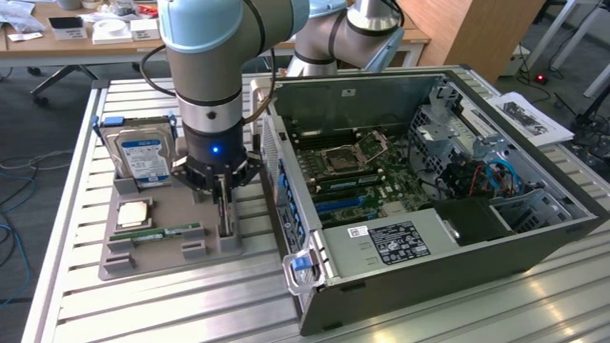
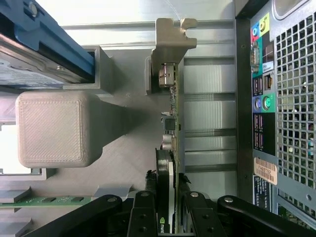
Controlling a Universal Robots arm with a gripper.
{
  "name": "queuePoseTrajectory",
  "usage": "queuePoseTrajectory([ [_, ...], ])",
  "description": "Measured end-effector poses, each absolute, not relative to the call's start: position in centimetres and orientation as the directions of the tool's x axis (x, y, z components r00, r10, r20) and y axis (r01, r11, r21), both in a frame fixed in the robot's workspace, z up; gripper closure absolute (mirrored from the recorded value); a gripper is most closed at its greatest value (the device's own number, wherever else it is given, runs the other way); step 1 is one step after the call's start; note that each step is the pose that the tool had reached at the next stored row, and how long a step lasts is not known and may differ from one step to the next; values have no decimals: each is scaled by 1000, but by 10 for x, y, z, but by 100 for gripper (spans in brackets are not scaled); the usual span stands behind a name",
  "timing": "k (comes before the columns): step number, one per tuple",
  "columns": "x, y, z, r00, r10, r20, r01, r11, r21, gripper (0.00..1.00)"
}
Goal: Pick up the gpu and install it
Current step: 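Pick up the gpu and move the gpu toward the slot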
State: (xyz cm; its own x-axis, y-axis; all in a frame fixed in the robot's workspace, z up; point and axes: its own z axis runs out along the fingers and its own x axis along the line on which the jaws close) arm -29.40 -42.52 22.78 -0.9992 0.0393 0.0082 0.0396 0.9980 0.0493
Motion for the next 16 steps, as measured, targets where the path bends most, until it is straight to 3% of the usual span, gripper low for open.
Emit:
queuePoseTrajectory([
  [16, -294, -425, 235, -1000, 6, 8, 7, 999, 49, 73],
])
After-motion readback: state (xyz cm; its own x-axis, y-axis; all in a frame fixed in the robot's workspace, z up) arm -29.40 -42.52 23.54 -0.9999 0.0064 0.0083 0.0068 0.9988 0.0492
